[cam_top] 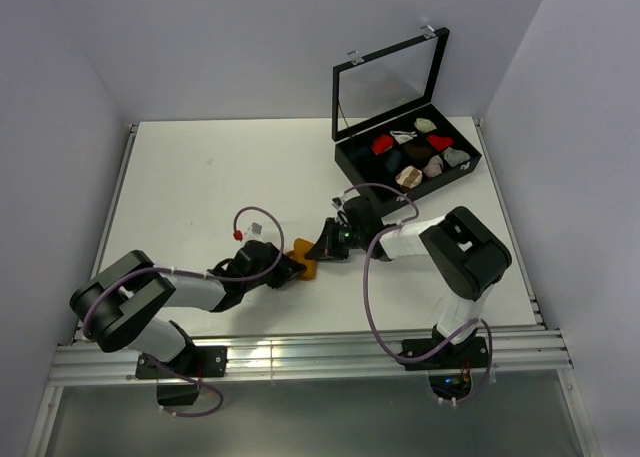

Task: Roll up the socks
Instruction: Roll the sock at the center of the board, then pick up the sock at the center of the board, then place the sock in the storage box.

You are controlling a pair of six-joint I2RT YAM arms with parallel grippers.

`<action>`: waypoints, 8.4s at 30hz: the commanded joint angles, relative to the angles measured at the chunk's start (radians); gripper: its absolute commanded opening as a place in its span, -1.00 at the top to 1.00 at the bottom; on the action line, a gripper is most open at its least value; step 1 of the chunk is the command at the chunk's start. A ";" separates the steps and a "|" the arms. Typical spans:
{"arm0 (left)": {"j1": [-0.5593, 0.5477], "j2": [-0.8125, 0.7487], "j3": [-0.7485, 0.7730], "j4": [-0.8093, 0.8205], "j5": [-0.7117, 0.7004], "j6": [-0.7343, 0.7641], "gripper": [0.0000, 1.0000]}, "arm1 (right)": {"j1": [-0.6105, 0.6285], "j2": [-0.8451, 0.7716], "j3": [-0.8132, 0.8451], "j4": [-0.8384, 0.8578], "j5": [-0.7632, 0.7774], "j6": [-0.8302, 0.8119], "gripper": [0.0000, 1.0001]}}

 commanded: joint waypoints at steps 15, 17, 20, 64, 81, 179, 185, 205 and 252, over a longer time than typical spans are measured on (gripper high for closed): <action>-0.207 -0.122 0.292 -0.595 -0.457 0.356 0.10 | 0.041 -0.023 0.354 -0.807 0.350 -0.203 1.00; -0.279 -0.090 0.352 -0.612 -0.537 0.394 0.08 | 0.051 -0.008 0.395 -0.848 0.385 -0.203 1.00; -0.353 -0.010 0.446 -0.641 -0.616 0.439 0.05 | 0.073 0.015 0.448 -0.917 0.422 -0.205 1.00; -0.171 -0.083 0.169 -0.424 -0.275 0.177 0.99 | 0.024 -0.210 0.241 -0.550 0.166 -0.076 -0.18; 0.058 -0.177 -0.112 -0.188 -0.034 0.024 0.99 | 0.064 -0.046 0.113 -0.143 0.020 0.011 -0.22; 0.426 -0.482 0.544 -1.091 -0.461 0.681 -0.99 | -0.251 -0.190 0.731 -0.958 0.821 -0.472 1.00; 0.446 -0.606 0.439 -1.034 -0.517 0.731 -0.99 | -0.340 -0.081 0.773 -0.869 0.830 -0.492 1.00; 0.477 -0.563 0.403 -0.971 -0.537 0.749 -0.99 | -0.340 0.041 0.650 -0.793 0.626 -0.476 1.00; 0.491 -0.523 0.405 -0.980 -0.538 0.743 -0.99 | -0.409 0.370 0.853 -1.224 0.577 -0.279 1.00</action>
